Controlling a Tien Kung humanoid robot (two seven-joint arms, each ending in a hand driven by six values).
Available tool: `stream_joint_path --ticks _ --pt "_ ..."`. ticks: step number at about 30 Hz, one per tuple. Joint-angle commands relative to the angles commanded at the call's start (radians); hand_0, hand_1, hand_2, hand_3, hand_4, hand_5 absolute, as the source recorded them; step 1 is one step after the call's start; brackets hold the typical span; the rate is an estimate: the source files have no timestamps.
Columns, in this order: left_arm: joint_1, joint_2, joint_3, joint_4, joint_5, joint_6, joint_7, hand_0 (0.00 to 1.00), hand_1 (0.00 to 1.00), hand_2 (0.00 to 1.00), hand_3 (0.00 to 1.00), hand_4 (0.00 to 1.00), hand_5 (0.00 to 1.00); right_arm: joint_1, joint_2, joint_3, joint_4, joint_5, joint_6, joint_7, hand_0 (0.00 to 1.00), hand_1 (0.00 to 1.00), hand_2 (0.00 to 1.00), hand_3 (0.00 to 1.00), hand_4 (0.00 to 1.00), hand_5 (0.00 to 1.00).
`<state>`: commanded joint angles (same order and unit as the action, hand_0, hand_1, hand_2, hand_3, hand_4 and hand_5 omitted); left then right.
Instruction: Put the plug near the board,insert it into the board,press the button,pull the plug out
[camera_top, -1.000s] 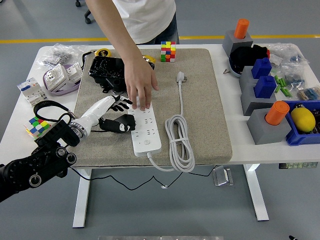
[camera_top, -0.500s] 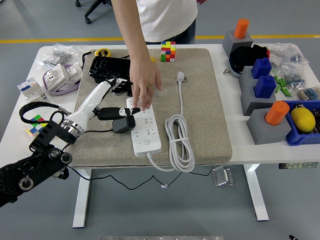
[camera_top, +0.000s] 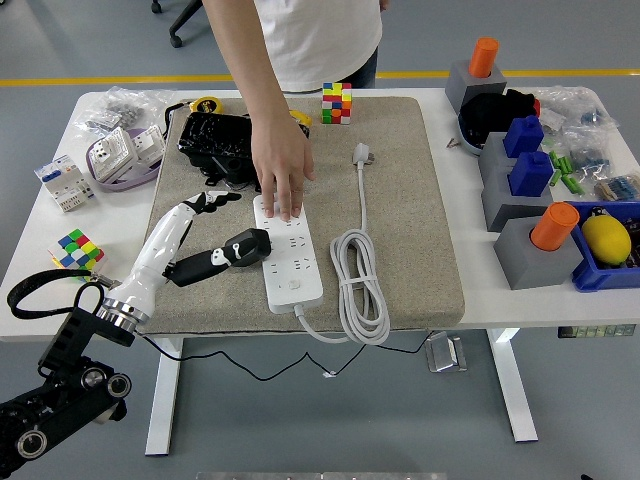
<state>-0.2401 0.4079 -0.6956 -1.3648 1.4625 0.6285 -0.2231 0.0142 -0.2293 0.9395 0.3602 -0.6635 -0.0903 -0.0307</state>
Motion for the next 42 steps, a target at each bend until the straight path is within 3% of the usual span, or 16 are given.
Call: stream_joint_path --ticks 4,7,14,29,42 --pt "0.034 -0.013 0.013 0.002 0.022 0.017 0.011 0.826 0.854 0.867 0.812 0.998 0.804 -0.002 0.003 0.005 0.001 -0.003 -0.001 0.003 0.6 0.652 0.682 0.567 0.958 0.515" --pt "0.033 -0.019 0.029 0.011 0.022 0.017 0.016 0.826 0.854 0.867 0.812 0.998 0.804 -0.003 0.003 0.006 0.002 -0.004 -0.001 0.004 0.6 0.652 0.682 0.567 0.958 0.515" --pt "-0.001 -0.037 0.061 0.049 0.039 -0.012 0.075 0.833 0.861 0.871 0.816 0.998 0.81 -0.001 -0.002 0.004 0.008 -0.005 -0.003 0.006 0.6 0.652 0.682 0.567 0.957 0.513" --pt "-0.043 -0.055 0.088 0.1 0.041 -0.035 0.118 0.816 0.86 0.861 0.808 0.987 0.809 -0.001 -0.001 0.011 0.008 -0.006 -0.003 0.006 0.6 0.651 0.679 0.564 0.956 0.513" --pt "-0.08 -0.07 0.114 0.105 0.052 -0.045 0.141 0.819 0.853 0.855 0.803 0.981 0.804 -0.003 0.0 0.016 0.008 -0.007 -0.004 0.008 0.602 0.651 0.679 0.564 0.955 0.511"
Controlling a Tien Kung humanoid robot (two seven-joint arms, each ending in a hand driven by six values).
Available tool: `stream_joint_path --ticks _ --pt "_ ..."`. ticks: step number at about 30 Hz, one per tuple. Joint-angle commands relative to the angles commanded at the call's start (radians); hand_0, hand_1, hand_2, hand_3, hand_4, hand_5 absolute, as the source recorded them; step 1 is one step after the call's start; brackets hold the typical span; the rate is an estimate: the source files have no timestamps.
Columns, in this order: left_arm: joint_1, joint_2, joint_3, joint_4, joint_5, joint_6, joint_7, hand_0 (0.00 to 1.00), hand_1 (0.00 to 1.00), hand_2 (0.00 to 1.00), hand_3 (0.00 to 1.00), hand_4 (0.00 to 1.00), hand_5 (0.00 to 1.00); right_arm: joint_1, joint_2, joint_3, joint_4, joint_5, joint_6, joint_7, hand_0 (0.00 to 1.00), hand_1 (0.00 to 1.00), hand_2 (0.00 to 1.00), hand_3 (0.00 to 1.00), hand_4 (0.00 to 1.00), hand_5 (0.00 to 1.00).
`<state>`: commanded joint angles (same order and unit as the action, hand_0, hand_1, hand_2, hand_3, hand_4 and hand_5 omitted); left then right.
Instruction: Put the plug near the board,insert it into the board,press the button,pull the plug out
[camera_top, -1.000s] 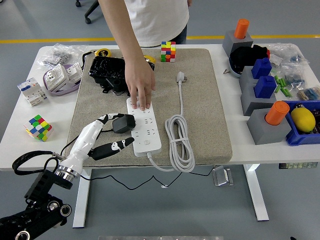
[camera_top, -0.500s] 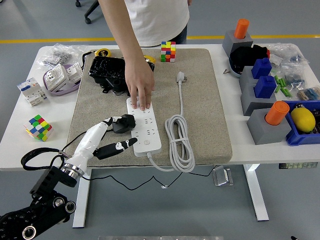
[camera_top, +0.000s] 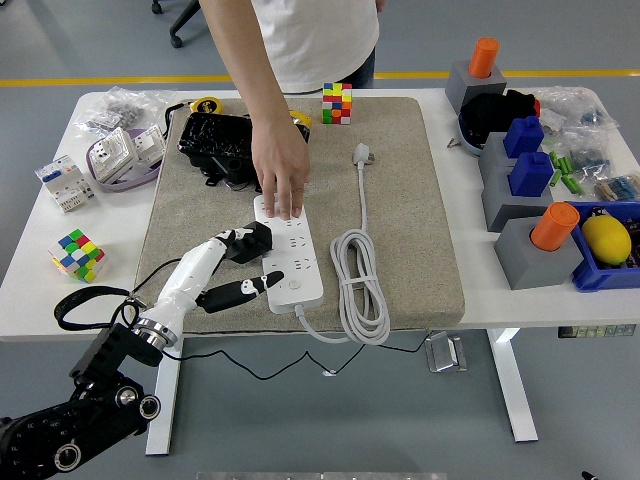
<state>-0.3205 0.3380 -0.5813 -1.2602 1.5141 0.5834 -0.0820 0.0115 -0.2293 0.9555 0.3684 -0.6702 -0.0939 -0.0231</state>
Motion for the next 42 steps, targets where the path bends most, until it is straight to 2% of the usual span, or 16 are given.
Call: stream_joint_path --ticks 18,32,42 --pt "-0.08 -0.01 0.066 0.003 0.032 -0.009 0.029 0.813 0.846 0.847 0.799 0.967 0.793 0.002 0.0 0.002 0.0 0.001 -0.001 0.002 0.603 0.649 0.678 0.564 0.954 0.508" --pt "-0.092 -0.001 0.078 -0.003 0.041 -0.007 0.026 0.809 0.84 0.843 0.798 0.966 0.793 0.002 0.002 0.013 0.001 0.001 -0.005 0.009 0.601 0.65 0.677 0.564 0.954 0.508" --pt "-0.114 0.007 0.118 -0.02 0.09 -0.011 0.026 0.808 0.837 0.84 0.792 0.964 0.794 0.001 0.002 0.012 0.001 0.001 -0.007 0.013 0.6 0.649 0.677 0.564 0.953 0.506"
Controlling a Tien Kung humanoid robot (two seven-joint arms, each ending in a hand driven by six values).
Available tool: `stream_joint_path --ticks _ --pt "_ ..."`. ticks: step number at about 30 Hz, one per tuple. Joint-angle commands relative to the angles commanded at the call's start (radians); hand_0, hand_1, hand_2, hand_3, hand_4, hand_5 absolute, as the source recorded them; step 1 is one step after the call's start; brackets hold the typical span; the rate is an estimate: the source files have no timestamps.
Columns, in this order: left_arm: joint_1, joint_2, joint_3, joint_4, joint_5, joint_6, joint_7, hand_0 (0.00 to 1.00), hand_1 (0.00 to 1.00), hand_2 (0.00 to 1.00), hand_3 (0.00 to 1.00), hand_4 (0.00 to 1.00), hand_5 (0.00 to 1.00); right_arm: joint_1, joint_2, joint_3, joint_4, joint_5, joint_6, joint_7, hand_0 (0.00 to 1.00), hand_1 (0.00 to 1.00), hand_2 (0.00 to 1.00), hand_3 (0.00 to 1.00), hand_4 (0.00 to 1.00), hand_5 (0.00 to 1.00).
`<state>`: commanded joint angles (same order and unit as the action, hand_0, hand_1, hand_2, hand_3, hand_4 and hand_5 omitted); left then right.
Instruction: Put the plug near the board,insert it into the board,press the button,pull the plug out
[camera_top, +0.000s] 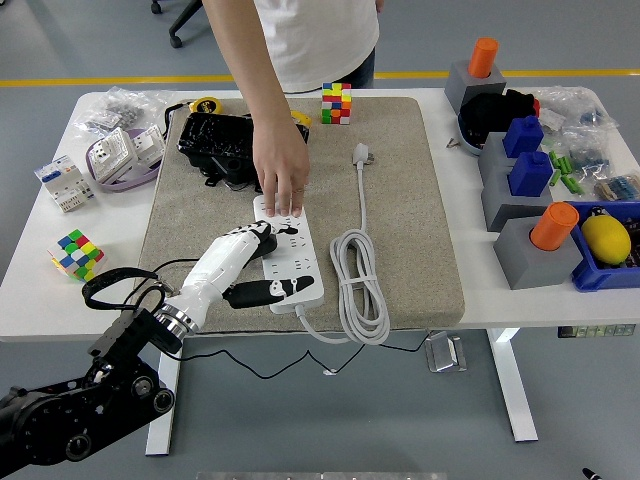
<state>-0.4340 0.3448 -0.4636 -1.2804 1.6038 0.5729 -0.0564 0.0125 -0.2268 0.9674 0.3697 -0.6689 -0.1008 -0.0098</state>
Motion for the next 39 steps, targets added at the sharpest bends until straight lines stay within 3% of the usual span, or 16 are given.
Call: stream_joint_path --ticks 11,28,33,34,39 --pt "-0.053 -0.018 0.065 0.02 -0.022 -0.015 0.013 0.809 0.836 0.839 0.792 0.961 0.794 0.002 -0.001 0.0 0.0 0.001 0.0 0.001 0.6 0.649 0.675 0.562 0.952 0.507" --pt "-0.07 -0.014 0.046 0.007 -0.058 -0.018 -0.002 0.805 0.833 0.839 0.788 0.954 0.789 0.0 0.001 0.004 0.0 -0.001 -0.002 0.003 0.601 0.648 0.674 0.562 0.952 0.507" --pt "-0.062 0.004 0.007 -0.056 -0.07 -0.016 -0.013 0.805 0.833 0.839 0.788 0.954 0.789 -0.001 0.001 0.005 0.0 -0.002 -0.002 0.003 0.601 0.648 0.674 0.562 0.952 0.507" --pt "-0.059 0.01 0.0 -0.077 -0.071 -0.018 -0.012 0.785 0.815 0.797 0.774 0.953 0.789 -0.001 0.0 0.004 0.0 -0.003 -0.002 0.003 0.6 0.648 0.674 0.562 0.952 0.507" --pt "-0.041 0.043 -0.031 -0.219 -0.089 -0.056 0.033 0.785 0.815 0.797 0.774 0.953 0.789 -0.002 -0.003 0.003 -0.001 -0.004 -0.002 0.003 0.6 0.648 0.674 0.562 0.952 0.507"
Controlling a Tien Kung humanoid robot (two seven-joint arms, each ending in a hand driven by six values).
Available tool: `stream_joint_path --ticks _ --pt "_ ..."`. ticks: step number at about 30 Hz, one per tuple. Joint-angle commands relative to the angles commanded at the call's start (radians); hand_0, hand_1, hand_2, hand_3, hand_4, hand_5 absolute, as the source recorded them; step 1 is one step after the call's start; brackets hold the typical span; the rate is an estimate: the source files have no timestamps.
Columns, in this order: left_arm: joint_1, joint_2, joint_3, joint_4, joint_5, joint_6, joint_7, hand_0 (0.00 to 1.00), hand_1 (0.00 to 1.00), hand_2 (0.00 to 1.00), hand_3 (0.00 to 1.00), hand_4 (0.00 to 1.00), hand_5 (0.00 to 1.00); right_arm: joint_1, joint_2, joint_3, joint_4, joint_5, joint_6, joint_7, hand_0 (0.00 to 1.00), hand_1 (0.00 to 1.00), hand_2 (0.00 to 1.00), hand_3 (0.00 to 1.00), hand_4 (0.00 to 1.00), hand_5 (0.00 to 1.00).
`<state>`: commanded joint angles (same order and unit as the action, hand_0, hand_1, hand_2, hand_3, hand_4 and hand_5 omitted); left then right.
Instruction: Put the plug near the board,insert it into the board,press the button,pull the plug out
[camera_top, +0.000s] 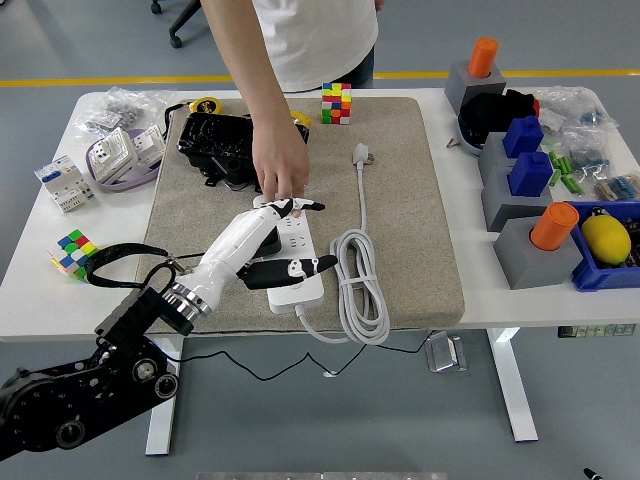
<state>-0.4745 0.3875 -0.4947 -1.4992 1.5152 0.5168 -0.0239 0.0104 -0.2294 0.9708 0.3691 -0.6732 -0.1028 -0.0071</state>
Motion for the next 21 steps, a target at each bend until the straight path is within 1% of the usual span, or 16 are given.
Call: stream_joint_path --ticks 1,4,6,7,9,12,13,16,19,20,21 --pt "0.004 0.01 -0.01 -0.039 -0.008 -0.026 0.032 0.283 0.44 0.451 0.68 0.818 0.496 -0.001 0.0 0.0 0.0 0.0 0.0 0.0 0.601 0.647 0.673 0.561 0.952 0.506" --pt "0.01 0.031 -0.034 -0.135 -0.005 -0.108 0.138 0.283 0.44 0.451 0.68 0.818 0.496 -0.002 -0.002 0.0 -0.001 -0.001 0.0 -0.001 0.601 0.647 0.673 0.561 0.952 0.506" --pt "0.01 0.047 -0.052 -0.192 0.008 -0.18 0.22 0.283 0.44 0.451 0.68 0.818 0.496 -0.003 -0.003 -0.002 -0.001 -0.002 0.001 -0.002 0.601 0.647 0.673 0.561 0.952 0.506" --pt "0.009 0.052 -0.057 -0.208 0.008 -0.206 0.248 0.127 0.118 0.236 0.746 0.699 0.002 -0.003 -0.003 -0.003 -0.001 -0.002 0.001 -0.002 0.6 0.647 0.673 0.56 0.952 0.507" --pt "0.003 0.062 -0.063 -0.227 0.005 -0.255 0.297 0.127 0.118 0.236 0.746 0.699 0.002 -0.001 -0.004 -0.004 -0.002 -0.002 0.001 -0.002 0.6 0.647 0.673 0.56 0.952 0.507" --pt "-0.009 0.07 -0.052 -0.222 0.01 -0.31 0.362 0.127 0.118 0.236 0.746 0.699 0.002 0.0 -0.004 -0.005 -0.002 -0.001 0.002 -0.002 0.6 0.647 0.673 0.56 0.952 0.507" --pt "-0.014 0.07 -0.043 -0.213 0.013 -0.327 0.385 0.086 0.075 0.186 0.847 0.76 0.002 0.0 -0.004 -0.005 -0.002 -0.001 0.002 -0.002 0.599 0.647 0.673 0.561 0.952 0.507" --pt "-0.024 0.063 -0.021 -0.188 0.009 -0.359 0.432 0.086 0.075 0.186 0.847 0.76 0.002 0.002 -0.006 -0.007 -0.002 0.001 0.002 -0.002 0.599 0.647 0.673 0.561 0.952 0.507" --pt "-0.031 0.051 -0.002 -0.166 0.008 -0.37 0.459 0.086 0.075 0.186 0.847 0.76 0.002 0.002 -0.008 -0.01 -0.002 0.001 0.002 -0.002 0.599 0.647 0.673 0.561 0.952 0.507" --pt "-0.032 0.047 0.003 -0.16 0.016 -0.377 0.473 0.071 0.076 0.171 0.87 0.748 0.002 0.003 -0.008 -0.011 -0.002 0.002 0.002 -0.002 0.599 0.646 0.673 0.561 0.951 0.507" --pt "-0.033 0.044 0.007 -0.158 0.011 -0.384 0.485 0.071 0.076 0.171 0.87 0.748 0.002 0.003 -0.008 -0.011 -0.001 0.002 0.002 -0.002 0.599 0.646 0.673 0.561 0.951 0.507"
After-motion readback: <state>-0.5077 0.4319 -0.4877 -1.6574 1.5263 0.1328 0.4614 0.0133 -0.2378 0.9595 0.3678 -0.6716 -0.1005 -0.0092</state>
